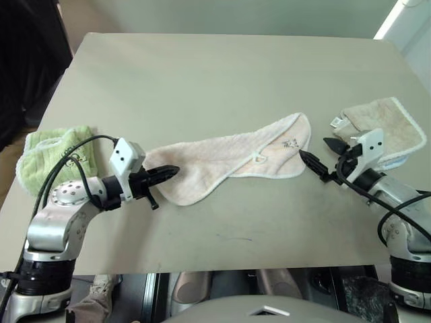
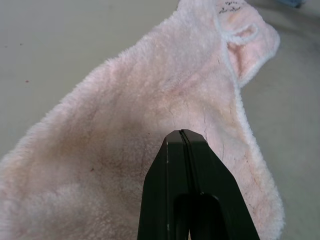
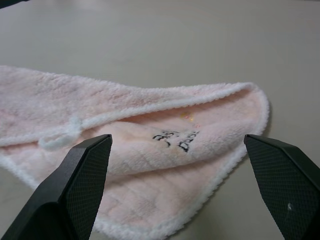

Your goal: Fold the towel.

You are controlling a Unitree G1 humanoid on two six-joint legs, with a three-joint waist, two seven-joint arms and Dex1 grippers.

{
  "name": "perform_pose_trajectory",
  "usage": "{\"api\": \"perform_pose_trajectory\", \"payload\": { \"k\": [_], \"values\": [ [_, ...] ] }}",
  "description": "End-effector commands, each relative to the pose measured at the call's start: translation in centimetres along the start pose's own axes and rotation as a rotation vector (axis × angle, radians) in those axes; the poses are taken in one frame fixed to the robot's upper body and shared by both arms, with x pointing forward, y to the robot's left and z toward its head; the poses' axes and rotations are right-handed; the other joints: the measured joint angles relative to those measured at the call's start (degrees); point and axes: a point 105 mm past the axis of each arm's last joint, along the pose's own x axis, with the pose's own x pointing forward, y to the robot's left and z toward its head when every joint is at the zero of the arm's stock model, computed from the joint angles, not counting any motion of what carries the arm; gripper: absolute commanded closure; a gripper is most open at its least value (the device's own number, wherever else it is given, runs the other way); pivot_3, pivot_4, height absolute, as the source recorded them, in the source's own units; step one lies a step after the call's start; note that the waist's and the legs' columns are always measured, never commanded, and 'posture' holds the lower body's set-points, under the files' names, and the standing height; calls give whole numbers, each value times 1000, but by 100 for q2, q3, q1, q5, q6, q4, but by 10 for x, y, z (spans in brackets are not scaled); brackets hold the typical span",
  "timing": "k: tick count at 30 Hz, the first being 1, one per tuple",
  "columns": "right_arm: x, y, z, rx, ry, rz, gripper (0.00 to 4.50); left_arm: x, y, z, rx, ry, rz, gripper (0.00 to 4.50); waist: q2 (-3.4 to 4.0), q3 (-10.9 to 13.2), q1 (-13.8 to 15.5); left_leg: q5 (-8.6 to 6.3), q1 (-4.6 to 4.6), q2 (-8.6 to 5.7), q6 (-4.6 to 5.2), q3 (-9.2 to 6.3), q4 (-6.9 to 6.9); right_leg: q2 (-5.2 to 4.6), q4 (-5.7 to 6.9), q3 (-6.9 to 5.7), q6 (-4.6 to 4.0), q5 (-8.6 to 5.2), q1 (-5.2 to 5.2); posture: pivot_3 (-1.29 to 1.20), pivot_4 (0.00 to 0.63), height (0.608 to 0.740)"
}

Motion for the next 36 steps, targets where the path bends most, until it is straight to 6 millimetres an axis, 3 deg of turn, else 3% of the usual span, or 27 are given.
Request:
{"api": "perform_pose_trajectory", "payload": {
  "k": [1, 13, 16, 24, 33, 36],
  "values": [
    [-5, 7, 15, -23, -44, 33, 35, -1, -6, 8, 49, -24, -17, 4500, 0, 0, -7, 0, 0, 0, 0, 0, -1, 0, 0, 0, -1, -1, -1, 0, 150, 740],
    [2, 9, 11, -8, -38, 52, 35, 1, 3, 20, 51, -88, 64, 4500, 0, 0, -11, -5, -1, 0, 2, 0, -2, 0, 0, 0, 0, -4, -1, 0, 150, 740],
    [-5, 11, 12, -8, -32, 73, 35, -3, 3, 21, 51, -90, 61, 4500, 0, 0, -9, -5, -1, 0, 2, 0, -2, 0, -2, 0, 0, -4, -1, 0, 150, 740],
    [-51, 21, 9, 21, 60, 211, 35, -7, 4, 23, 43, -98, 17, 4500, -4, -2, 19, -19, -6, -1, 2, 0, 0, 0, -2, 0, 5, -28, 4, 0, 150, 740],
    [-51, 19, 5, 11, 82, 202, 35, -3, 0, 22, 71, -70, -32, 4500, -4, -3, -21, -23, 2, 0, -3, 0, 1, 2, 2, 0, 4, -31, 4, 0, 150, 740],
    [-46, 22, 4, 9, 81, 199, 9, -9, -9, 20, 105, -32, -141, 4322, -4, -3, -22, -23, 1, 0, -1, 0, 1, 2, 3, 0, 3, -30, 3, 0, 150, 740]
  ]
}}
